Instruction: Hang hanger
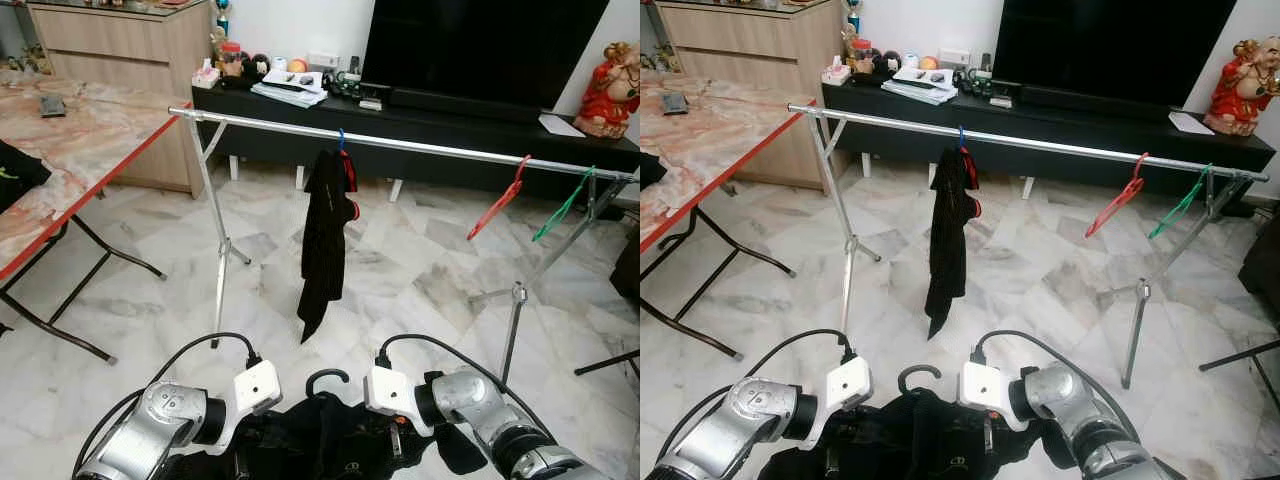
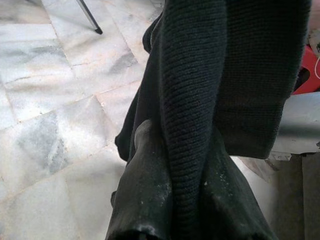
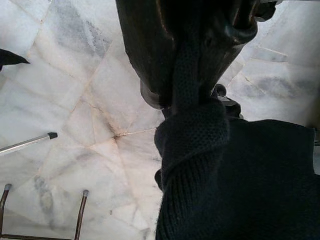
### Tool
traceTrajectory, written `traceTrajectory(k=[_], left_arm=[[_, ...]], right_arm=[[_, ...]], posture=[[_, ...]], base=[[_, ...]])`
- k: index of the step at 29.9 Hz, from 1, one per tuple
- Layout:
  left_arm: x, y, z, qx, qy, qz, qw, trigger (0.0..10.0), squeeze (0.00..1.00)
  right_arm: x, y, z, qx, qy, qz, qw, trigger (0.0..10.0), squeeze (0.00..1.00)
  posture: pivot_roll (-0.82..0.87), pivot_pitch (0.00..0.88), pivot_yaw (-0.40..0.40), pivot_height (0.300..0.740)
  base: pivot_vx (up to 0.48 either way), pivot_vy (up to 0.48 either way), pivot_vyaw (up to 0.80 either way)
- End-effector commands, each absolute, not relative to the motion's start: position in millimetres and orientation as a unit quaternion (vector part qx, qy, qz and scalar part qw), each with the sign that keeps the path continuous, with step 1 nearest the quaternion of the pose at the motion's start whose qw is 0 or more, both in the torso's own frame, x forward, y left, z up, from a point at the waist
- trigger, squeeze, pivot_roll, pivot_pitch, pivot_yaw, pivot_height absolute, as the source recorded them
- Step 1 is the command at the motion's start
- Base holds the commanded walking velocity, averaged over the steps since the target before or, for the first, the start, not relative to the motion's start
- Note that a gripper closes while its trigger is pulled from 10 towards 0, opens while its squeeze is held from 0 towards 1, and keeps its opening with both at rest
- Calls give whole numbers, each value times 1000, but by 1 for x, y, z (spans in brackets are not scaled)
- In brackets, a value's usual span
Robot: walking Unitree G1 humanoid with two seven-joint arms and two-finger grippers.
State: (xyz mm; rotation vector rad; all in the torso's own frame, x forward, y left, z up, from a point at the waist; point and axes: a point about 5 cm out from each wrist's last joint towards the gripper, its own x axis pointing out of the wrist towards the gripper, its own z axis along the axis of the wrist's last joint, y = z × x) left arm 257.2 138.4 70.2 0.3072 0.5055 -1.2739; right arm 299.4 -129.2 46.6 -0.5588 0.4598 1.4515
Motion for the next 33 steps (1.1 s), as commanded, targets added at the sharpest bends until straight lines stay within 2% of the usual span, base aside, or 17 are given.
traceTrajectory(k=[1,2,3,12,28,31,33], left_arm=[[257,132,72,132,225,-600,757,0,0],[257,132,72,132,225,-600,757,0,0],[257,132,72,132,225,-599,757,0,0],[260,133,73,135,221,-592,763,0,0],[277,141,63,157,205,-510,821,0,0],[279,143,60,159,202,-491,832,0,0],[283,147,55,171,202,-464,846,0,0]], right_arm=[[311,-128,59,-255,188,631,708,10000,863],[311,-128,59,-255,188,631,708,10000,863],[311,-129,59,-253,193,633,706,10000,1000],[308,-132,56,-253,208,645,690,10000,1000],[307,-133,57,-258,220,657,673,10000,1000],[308,-134,57,-264,219,654,674,10000,1000],[312,-135,61,-264,205,636,695,10000,1000]], posture=[[142,0,-130,740],[142,0,-130,740],[142,0,-130,740],[142,5,-129,740],[137,14,-125,740],[137,14,-124,740],[139,14,-125,740]], base=[[0,0,0],[0,0,0],[0,0,0],[0,0,0],[0,0,0],[0,0,0],[0,0,0]])
